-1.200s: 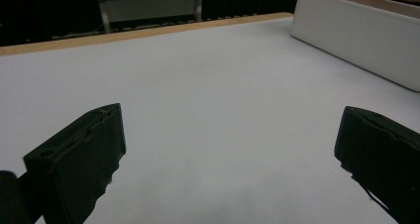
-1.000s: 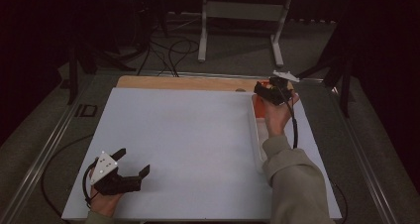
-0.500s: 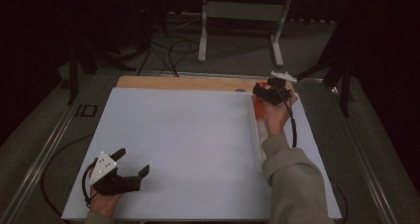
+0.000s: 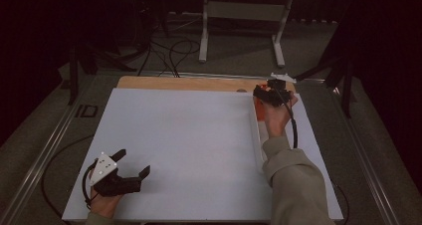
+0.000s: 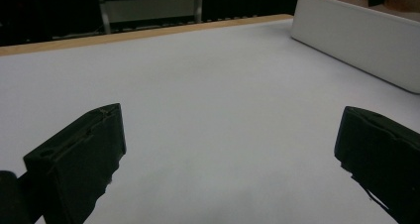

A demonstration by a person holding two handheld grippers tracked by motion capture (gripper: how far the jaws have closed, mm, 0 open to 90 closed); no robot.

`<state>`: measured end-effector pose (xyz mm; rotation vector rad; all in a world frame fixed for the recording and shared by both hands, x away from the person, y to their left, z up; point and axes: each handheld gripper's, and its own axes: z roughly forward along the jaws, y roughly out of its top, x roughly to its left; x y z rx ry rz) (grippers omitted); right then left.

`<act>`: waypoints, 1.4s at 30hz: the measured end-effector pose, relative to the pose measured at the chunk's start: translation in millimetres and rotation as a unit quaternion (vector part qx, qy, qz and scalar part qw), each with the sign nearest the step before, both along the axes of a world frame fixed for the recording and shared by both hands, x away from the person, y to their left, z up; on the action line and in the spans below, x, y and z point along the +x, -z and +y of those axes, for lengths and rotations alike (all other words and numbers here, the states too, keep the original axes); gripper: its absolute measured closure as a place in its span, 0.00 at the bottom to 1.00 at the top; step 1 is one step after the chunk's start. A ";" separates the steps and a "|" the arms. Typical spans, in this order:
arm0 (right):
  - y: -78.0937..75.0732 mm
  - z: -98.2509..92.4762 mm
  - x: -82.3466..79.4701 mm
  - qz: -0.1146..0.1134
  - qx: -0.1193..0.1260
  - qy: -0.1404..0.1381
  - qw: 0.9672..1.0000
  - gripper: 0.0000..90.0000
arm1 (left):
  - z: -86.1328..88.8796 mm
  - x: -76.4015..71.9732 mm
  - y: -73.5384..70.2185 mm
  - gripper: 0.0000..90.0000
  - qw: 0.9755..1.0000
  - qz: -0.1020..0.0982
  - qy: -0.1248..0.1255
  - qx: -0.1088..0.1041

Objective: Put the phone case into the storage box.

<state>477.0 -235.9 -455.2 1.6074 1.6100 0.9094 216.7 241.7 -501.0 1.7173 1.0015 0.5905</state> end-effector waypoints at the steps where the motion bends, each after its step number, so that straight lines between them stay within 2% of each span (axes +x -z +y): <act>1: 0.1 -0.2 -0.1 0.000 0.000 0.000 1.000 0.17 | 0.0 0.0 0.0 0.00 1.000 0.000 0.000 0.001; 15: 0.2 -3.0 0.6 -0.003 0.012 0.000 1.000 0.16 | 0.6 -0.4 0.0 0.00 1.000 0.000 -0.002 -0.002; 17: 0.5 -3.1 1.3 -0.003 0.020 -0.008 1.000 0.14 | 0.8 -0.4 -0.1 0.00 1.000 0.000 -0.002 -0.001; 22: 1.6 -2.2 2.3 -0.003 0.017 -0.011 1.000 0.10 | 0.8 -0.7 -0.2 0.00 1.000 0.000 -0.002 -0.001; 42: -5.5 -7.0 -2.6 -0.019 0.005 -0.006 1.000 0.10 | 0.8 -0.9 -0.4 0.00 1.000 -0.001 -0.004 -0.002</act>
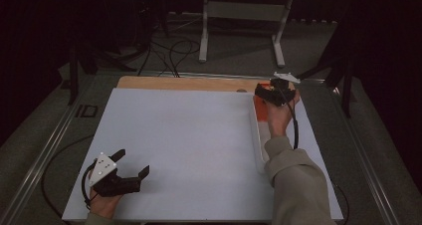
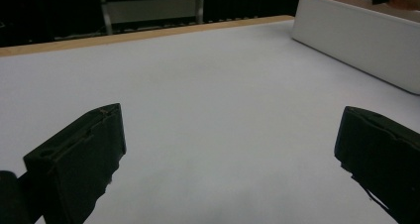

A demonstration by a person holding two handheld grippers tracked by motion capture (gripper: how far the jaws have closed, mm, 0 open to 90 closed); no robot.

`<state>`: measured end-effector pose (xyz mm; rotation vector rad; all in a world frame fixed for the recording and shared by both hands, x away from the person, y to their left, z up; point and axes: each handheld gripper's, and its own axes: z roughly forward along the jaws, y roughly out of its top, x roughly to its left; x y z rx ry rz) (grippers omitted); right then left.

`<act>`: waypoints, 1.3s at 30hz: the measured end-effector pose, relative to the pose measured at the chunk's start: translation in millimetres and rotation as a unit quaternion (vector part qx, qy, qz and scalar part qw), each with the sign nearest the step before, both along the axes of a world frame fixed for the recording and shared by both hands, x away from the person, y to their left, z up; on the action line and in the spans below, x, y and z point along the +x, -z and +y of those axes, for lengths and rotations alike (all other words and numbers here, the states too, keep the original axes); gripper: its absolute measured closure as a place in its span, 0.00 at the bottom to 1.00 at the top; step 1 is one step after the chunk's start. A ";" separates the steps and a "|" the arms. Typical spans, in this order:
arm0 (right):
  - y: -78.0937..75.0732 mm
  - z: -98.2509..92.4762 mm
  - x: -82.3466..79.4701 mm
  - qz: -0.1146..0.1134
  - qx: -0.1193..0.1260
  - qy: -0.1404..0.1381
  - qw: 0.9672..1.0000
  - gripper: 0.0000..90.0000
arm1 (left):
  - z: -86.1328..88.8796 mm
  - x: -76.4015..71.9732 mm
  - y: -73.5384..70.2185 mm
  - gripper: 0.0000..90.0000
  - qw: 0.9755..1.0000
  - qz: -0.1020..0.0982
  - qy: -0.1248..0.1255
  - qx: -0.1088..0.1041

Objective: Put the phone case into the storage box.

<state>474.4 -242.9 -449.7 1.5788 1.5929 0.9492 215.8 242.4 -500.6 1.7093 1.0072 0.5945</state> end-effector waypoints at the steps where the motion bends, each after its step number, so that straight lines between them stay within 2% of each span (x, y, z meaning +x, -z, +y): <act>1: -0.4 -0.2 -0.6 -0.001 0.000 -0.001 1.000 0.10 | -0.1 -0.1 0.0 0.00 1.000 0.000 0.000 0.000; 10: -2.6 -3.5 -4.2 -0.004 -0.001 0.000 1.000 0.10 | 0.0 0.2 0.1 0.00 1.000 0.000 0.000 0.002; 21: -4.3 -2.0 -14.2 0.008 0.009 -0.019 1.000 0.10 | -2.1 0.9 0.8 0.00 1.000 0.002 0.002 0.006; 30: -4.3 1.3 -23.9 0.017 0.006 -0.045 0.999 0.10 | -3.6 1.4 0.7 0.00 1.000 0.002 0.004 0.008; 35: -7.3 3.5 -31.5 0.019 0.014 -0.066 0.998 0.10 | -4.0 1.6 0.8 0.00 1.000 0.002 0.004 0.009; 39: -10.4 5.5 -37.0 0.020 0.010 -0.081 0.996 0.10 | -4.1 1.5 0.8 0.00 1.000 0.002 0.004 0.009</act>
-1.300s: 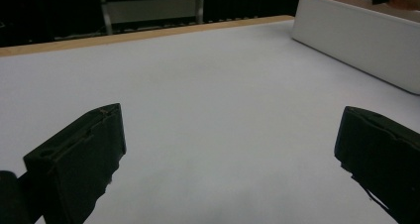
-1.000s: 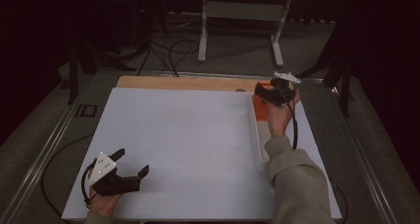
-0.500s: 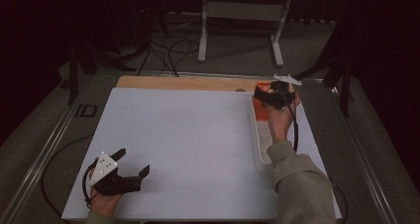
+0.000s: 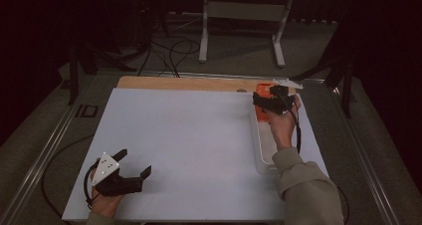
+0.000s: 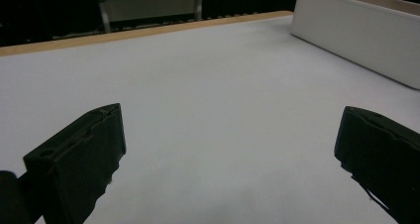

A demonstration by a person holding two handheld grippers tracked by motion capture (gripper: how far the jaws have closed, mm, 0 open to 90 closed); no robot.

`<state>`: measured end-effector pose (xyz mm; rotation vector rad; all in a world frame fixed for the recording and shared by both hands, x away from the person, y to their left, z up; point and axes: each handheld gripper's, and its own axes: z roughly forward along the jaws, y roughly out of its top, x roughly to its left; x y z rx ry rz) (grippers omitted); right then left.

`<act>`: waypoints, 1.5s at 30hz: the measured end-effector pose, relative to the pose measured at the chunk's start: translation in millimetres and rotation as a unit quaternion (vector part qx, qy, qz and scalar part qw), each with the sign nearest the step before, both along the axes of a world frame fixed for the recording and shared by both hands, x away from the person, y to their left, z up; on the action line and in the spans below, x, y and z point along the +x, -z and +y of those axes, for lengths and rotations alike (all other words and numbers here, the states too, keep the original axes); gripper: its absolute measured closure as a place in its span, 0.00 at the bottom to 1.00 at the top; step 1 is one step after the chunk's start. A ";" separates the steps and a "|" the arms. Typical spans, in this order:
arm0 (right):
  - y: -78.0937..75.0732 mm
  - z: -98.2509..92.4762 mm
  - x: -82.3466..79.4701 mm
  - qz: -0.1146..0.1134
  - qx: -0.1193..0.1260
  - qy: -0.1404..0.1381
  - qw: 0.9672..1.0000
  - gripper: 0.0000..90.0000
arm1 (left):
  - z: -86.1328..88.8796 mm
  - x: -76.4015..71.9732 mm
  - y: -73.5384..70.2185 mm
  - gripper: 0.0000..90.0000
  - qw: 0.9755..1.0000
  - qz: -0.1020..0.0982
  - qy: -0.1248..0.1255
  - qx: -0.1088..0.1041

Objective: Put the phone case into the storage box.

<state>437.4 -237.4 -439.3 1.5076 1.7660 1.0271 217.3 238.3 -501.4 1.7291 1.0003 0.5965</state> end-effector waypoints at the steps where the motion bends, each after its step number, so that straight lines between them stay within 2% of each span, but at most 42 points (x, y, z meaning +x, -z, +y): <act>1: -0.6 0.3 -1.5 0.000 -0.001 -0.003 1.000 0.10 | 0.0 0.0 0.0 0.00 1.000 0.000 0.000 0.000; 10: -6.2 0.2 -17.0 -0.004 0.015 -0.021 1.000 0.10 | 0.1 0.2 0.0 0.00 1.000 0.001 0.000 0.001; 24: -12.1 0.3 -44.5 0.001 0.018 -0.051 0.999 0.10 | -0.4 0.1 0.1 0.00 1.000 0.003 0.000 0.003; 25: -12.9 -0.3 -52.4 0.000 0.024 -0.061 0.998 0.10 | -0.3 0.1 0.0 0.00 1.000 0.003 0.000 0.003; 34: -14.3 -7.5 -85.3 -0.010 0.047 -0.097 0.994 0.10 | -0.8 0.6 0.3 0.00 1.000 0.005 0.001 0.004; 37: -11.4 -9.6 -96.9 -0.012 0.045 -0.108 0.993 0.10 | -0.9 0.9 0.5 0.00 1.000 0.006 0.001 0.005; 41: -6.5 -10.5 -112.0 -0.020 0.026 -0.115 0.993 0.10 | -1.1 1.2 0.5 0.00 1.000 0.007 0.001 0.004; 45: -1.0 -11.7 -127.0 -0.030 0.037 -0.127 0.991 0.10 | -1.0 1.9 0.4 0.00 1.000 0.007 0.002 0.005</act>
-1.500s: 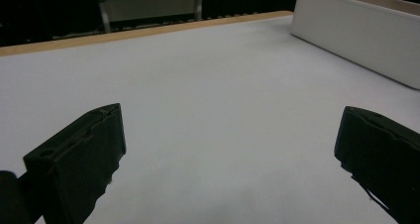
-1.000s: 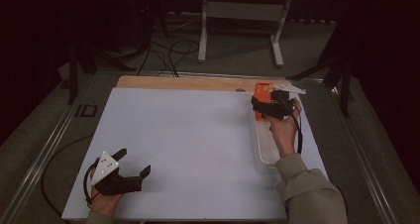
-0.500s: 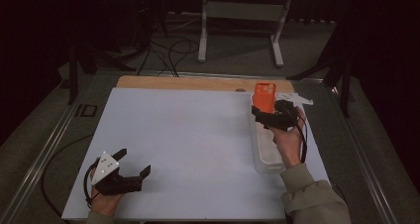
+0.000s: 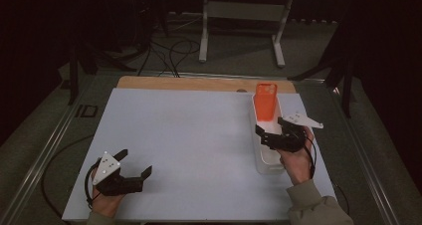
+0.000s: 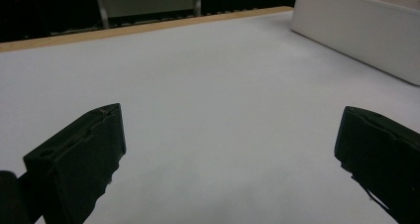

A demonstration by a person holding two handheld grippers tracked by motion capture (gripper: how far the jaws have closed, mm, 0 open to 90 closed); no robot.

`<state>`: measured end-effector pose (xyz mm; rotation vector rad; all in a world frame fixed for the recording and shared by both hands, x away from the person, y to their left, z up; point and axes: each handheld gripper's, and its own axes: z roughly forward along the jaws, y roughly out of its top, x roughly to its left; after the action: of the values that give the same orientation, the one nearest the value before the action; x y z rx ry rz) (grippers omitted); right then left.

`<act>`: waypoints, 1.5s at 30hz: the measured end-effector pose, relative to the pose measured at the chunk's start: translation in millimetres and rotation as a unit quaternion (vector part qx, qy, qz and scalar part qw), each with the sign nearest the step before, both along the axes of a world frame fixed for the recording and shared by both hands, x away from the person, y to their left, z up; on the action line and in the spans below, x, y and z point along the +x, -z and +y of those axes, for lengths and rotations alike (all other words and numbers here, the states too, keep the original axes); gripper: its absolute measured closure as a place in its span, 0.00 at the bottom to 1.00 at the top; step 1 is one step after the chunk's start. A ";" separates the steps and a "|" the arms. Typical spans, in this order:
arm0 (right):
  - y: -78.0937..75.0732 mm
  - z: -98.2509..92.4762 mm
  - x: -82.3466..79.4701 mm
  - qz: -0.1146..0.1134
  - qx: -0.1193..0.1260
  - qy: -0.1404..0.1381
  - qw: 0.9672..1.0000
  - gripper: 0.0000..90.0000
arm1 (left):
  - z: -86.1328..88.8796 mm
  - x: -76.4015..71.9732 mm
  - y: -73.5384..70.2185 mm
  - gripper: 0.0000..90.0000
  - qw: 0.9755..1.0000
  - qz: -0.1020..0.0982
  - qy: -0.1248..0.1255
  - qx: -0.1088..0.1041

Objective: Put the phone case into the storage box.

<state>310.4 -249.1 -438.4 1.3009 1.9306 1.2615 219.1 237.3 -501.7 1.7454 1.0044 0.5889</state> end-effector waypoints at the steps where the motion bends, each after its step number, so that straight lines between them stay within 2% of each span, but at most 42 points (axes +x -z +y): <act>1: 1.8 -0.1 -3.3 -0.001 0.002 -0.003 1.000 0.10 | 0.2 0.2 0.0 0.00 1.000 0.000 0.000 0.001; 3: 3.6 -0.4 -6.5 -0.002 0.002 -0.005 1.000 0.10 | 0.4 0.2 -0.3 0.00 1.000 0.000 0.000 0.000; 7: 11.2 -3.1 -22.6 -0.017 0.011 -0.009 1.000 0.10 | 1.0 0.3 -1.1 0.00 1.000 -0.001 -0.001 -0.001; 9: 15.3 -4.1 -28.3 -0.021 0.018 -0.021 0.999 0.10 | 0.9 0.3 -1.6 0.00 1.000 -0.001 -0.002 -0.001; 13: 23.3 -3.3 -39.8 -0.042 0.015 -0.041 0.998 0.10 | 0.5 0.5 -3.5 0.00 1.000 -0.004 0.000 0.001; 20: 36.8 -5.3 -57.3 -0.069 0.034 -0.042 0.996 0.10 | 1.3 0.6 -7.6 0.00 1.000 -0.008 0.000 -0.002; 26: 45.9 -3.9 -64.2 -0.081 0.040 -0.041 0.995 0.10 | 2.6 0.8 -9.6 0.00 1.000 -0.010 -0.001 -0.002; 33: 49.9 -7.9 -71.8 -0.102 0.050 -0.040 0.993 0.10 | 3.7 1.7 -15.1 0.00 1.000 -0.022 0.000 -0.004; 39: 52.2 -7.8 -75.9 -0.121 0.043 -0.045 0.991 0.10 | 2.2 2.2 -16.5 0.00 1.000 -0.030 0.002 -0.002; 45: 52.7 -9.3 -77.3 -0.127 0.049 -0.041 0.990 0.10 | 1.3 1.9 -15.3 0.00 0.999 -0.035 0.003 0.003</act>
<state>233.1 -258.4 -491.1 1.0565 1.7777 1.5005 221.1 238.6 -486.4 1.7204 0.9503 0.6446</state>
